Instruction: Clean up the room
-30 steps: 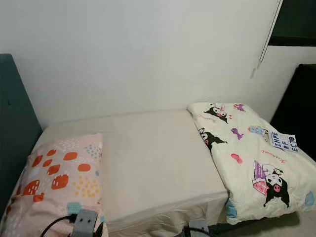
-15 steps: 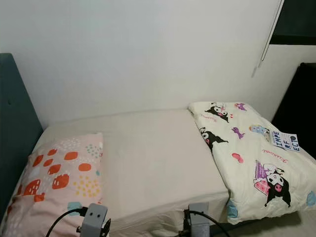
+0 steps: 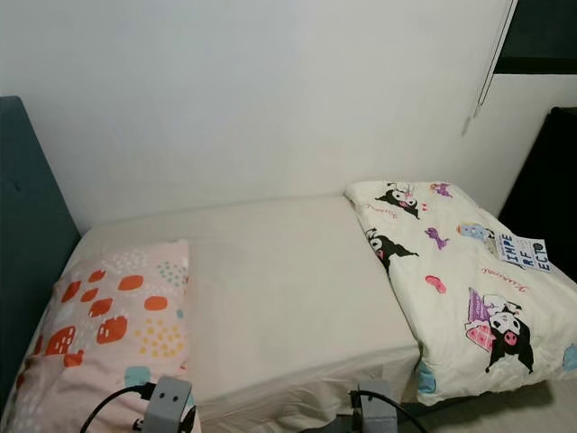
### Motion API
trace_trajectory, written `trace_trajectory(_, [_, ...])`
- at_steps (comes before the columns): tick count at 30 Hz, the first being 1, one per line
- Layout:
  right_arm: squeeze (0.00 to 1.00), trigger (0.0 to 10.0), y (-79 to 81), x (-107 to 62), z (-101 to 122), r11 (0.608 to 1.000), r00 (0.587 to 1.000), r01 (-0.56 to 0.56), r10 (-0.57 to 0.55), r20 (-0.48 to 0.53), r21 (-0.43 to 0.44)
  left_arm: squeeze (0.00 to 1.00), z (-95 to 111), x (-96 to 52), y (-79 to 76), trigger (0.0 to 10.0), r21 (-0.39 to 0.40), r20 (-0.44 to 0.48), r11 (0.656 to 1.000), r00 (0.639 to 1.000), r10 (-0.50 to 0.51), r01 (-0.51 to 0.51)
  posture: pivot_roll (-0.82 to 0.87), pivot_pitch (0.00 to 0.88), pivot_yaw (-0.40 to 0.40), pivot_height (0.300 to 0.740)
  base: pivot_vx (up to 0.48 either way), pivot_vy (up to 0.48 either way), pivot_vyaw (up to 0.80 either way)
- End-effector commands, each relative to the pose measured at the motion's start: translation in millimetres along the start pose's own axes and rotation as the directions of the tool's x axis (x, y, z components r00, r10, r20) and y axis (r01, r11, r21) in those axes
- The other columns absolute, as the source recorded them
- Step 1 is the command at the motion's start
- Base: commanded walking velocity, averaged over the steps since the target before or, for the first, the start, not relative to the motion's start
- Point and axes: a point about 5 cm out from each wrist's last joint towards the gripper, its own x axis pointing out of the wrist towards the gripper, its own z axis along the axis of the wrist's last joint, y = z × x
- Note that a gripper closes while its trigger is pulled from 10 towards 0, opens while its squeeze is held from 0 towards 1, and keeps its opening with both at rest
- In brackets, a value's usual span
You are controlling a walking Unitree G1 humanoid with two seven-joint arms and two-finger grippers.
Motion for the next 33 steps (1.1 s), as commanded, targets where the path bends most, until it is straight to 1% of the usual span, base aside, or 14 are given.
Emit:
trace_trajectory(1, [0.0, 10.0, -1.4, -2.5, -5.5, 1.0, 1.0, -0.001, 0.001, -0.023, 0.0, 0.0, -2.9, -0.5, -3.4, 10.0, -0.029, -0.023, 1.0, 1.0, 0.0, -0.001, 0.03, 0.056, -0.058, 0.74, 0.0, 0.0, 0.0])
trace_trajectory(11, [0.0, 10.0, -1.7, -2.0, -5.6, 1.0, 0.999, 0.0, -0.001, -0.033, -0.019, 0.0, -6.4, -3.3, -5.9, 10.0, -0.038, -0.031, 0.999, 1.0, 0.006, -0.007, 0.02, 0.067, -0.058, 0.74, 0.0, 0.0, 0.0])
trace_trajectory(22, [0.0, 10.0, -3.0, -2.6, -6.5, 1.0, 0.999, -0.003, 0.002, -0.034, -0.012, 0.0, -8.0, -4.7, -5.2, 10.0, -0.036, -0.034, 0.999, 0.999, -0.003, 0.001, 0.02, 0.069, -0.058, 0.74, 0.0, 0.0, 0.0])
trace_trajectory(25, [0.0, 10.0, -1.0, -2.6, -7.1, 1.0, 0.999, -0.01, 0.01, -0.04, -0.017, 0.0, -9.8, -5.2, -1.8, 10.0, -0.037, -0.045, 0.999, 0.999, 0.016, -0.018, 0.02, 0.069, -0.059, 0.74, 0.0, 0.0, 0.0])
trace_trajectory(33, [0.0, 10.0, -2.8, -2.1, -7.3, 1.0, 0.999, -0.007, 0.005, -0.049, -0.025, 0.0, -11.6, -6.3, -1.6, 10.0, -0.025, -0.053, 1.0, 0.998, 0.016, -0.017, 0.02, 0.072, -0.06, 0.74, 0.0, 0.0, 0.0])
